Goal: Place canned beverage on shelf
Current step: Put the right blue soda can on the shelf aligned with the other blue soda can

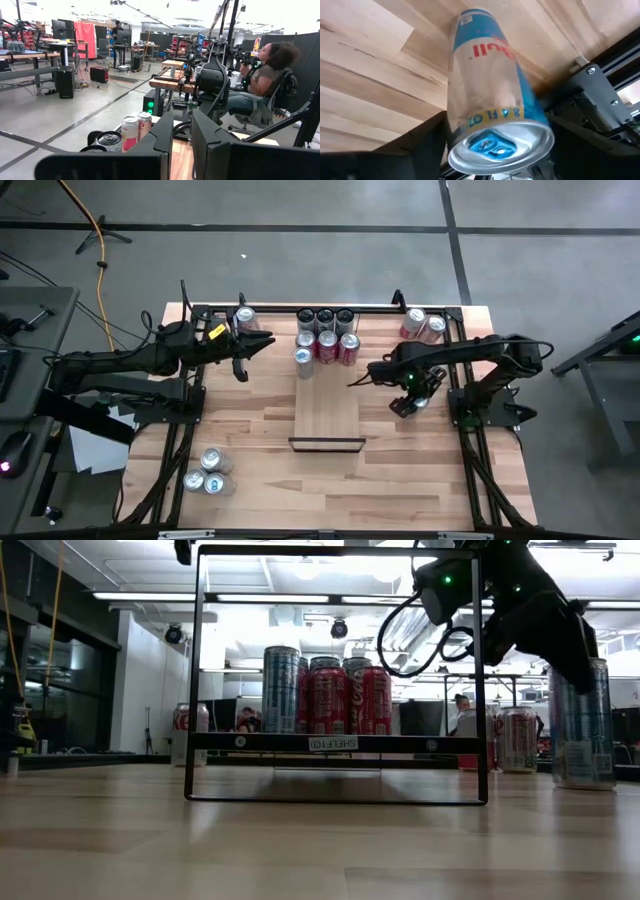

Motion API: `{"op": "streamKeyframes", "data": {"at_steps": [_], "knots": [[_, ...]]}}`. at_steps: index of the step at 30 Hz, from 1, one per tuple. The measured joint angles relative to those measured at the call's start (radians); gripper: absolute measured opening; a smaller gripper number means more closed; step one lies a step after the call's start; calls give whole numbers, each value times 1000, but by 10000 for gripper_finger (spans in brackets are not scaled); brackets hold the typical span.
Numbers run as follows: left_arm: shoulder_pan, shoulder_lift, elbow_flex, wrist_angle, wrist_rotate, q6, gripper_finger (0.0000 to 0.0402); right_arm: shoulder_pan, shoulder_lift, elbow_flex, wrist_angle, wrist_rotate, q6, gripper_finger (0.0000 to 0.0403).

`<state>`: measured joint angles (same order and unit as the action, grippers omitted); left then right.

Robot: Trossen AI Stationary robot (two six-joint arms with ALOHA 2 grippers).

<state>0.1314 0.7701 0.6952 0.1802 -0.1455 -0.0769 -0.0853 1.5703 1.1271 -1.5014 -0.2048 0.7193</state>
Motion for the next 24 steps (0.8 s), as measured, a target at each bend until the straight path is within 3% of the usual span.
{"op": "streamKeyframes", "data": {"at_steps": [9, 16, 20, 24], "knots": [[0, 0, 0, -1, 0, 0, 17, 3, -14, 0, -25, -30, -65, 328], [0, 0, 0, -3, 0, 1, 17, 50, -154, 0, -27, -30, 24, 329], [0, 0, 0, -3, 0, 2, 17, 83, -270, 0, -27, -27, 164, 330], [0, 0, 0, -3, 0, 0, 17, 150, -382, 0, -3, 77, 472, 330]]}}
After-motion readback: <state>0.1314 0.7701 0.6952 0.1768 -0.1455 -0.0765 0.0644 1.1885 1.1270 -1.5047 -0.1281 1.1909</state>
